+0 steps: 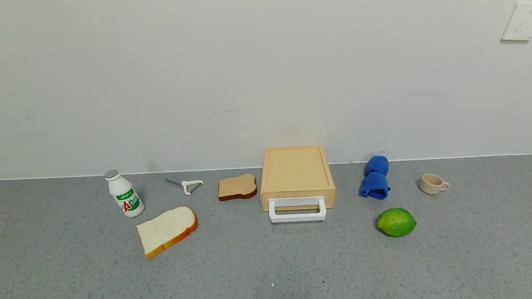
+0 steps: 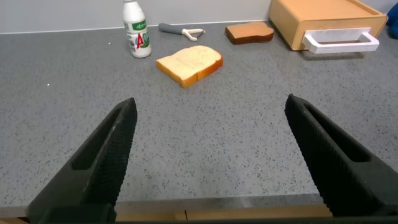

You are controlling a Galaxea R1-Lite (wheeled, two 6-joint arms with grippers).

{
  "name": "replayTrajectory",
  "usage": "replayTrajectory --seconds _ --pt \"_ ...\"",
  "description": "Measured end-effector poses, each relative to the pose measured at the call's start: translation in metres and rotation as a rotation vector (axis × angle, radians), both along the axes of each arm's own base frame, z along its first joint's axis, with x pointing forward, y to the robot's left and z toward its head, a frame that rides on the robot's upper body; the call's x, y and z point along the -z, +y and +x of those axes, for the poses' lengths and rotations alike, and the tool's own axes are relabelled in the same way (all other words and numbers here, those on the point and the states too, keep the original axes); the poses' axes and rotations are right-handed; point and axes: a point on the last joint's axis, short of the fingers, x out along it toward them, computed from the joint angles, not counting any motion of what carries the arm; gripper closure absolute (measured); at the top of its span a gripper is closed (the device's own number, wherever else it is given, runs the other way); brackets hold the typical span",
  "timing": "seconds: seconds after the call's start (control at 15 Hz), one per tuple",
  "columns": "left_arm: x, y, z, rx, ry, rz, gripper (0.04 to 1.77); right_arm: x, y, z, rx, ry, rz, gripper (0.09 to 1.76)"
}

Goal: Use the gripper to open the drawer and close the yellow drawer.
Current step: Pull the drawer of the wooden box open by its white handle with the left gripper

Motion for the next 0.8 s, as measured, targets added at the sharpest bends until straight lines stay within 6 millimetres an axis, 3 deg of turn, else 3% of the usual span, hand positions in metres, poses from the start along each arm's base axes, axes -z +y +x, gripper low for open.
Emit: replayTrajectory --seconds 0.4,0.8 --pt "-0.003 0.0 -0.001 0.003 -0.008 0.0 0.09 0.0 0.0 0.0 0.0 0.0 0.0 0.15" --pt "-0.035 0.0 -0.007 0.006 0.015 -0.004 0.09 0.0 0.0 0.0 -0.001 0.0 0.0 0.15"
